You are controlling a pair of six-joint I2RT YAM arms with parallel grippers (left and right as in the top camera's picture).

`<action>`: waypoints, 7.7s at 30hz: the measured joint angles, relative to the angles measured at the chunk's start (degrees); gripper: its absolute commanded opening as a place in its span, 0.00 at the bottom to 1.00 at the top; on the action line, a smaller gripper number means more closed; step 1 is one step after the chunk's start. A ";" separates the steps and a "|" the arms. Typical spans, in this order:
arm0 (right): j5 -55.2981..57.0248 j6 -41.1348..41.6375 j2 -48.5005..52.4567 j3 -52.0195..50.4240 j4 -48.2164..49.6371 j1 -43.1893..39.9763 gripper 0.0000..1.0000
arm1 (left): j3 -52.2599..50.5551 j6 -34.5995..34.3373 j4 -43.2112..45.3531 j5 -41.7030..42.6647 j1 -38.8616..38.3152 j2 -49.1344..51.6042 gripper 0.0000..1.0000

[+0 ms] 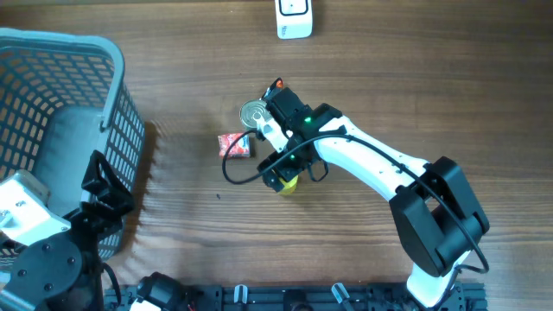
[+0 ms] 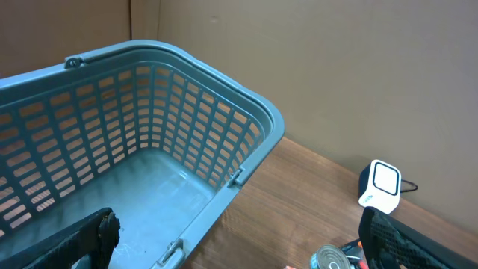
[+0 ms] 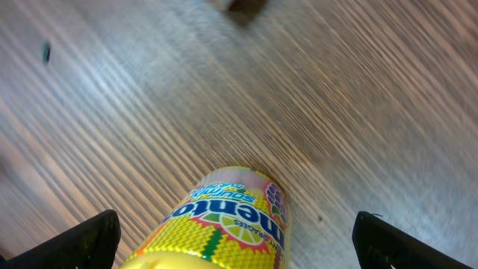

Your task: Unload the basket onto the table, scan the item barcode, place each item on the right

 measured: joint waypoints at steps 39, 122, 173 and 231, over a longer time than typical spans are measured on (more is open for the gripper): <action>4.83 0.20 0.35 0.07 0.13 0.00 1.00 | 0.00 -0.22 0.00 0.00 0.00 0.00 1.00; 17.92 59.47 4.20 3.08 -0.17 4.66 0.54 | 0.00 -0.24 -0.63 0.22 0.00 0.00 1.00; 18.64 55.10 4.09 10.38 -2.08 3.67 1.00 | 0.00 -3.87 -1.92 0.66 0.00 0.00 1.00; 8.02 35.63 4.13 8.33 -9.51 0.90 0.42 | 0.00 -3.87 -1.95 2.16 0.00 0.00 1.00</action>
